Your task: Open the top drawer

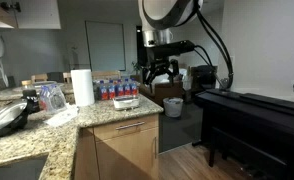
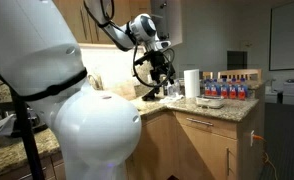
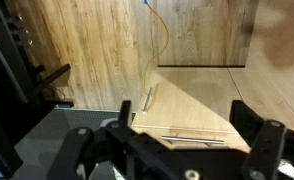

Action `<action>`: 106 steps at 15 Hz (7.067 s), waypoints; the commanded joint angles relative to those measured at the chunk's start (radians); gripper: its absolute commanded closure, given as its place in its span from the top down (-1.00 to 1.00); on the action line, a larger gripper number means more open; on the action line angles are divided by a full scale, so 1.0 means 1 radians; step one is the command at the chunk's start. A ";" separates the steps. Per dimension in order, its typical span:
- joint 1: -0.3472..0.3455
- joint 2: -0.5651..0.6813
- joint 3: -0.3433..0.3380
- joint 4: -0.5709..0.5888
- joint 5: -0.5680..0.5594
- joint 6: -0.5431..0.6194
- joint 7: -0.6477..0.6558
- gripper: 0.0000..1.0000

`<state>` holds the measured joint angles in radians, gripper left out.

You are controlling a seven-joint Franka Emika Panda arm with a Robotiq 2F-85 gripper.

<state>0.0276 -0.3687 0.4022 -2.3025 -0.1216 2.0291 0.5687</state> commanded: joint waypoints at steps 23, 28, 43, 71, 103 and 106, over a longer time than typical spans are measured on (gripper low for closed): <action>0.035 0.006 -0.031 0.002 -0.014 -0.004 0.011 1.00; 0.058 0.007 -0.032 0.000 -0.029 0.032 0.018 1.00; 0.095 0.365 -0.118 0.136 -0.087 0.150 -0.146 1.00; 0.311 0.678 -0.297 0.134 -0.308 0.476 0.063 1.00; 0.544 0.989 -0.560 0.032 -1.456 0.377 0.288 1.00; 0.406 1.005 -0.419 0.054 -1.550 0.290 0.304 1.00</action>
<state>0.5692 0.6491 -0.1530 -2.2495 -1.6355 2.3930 0.8841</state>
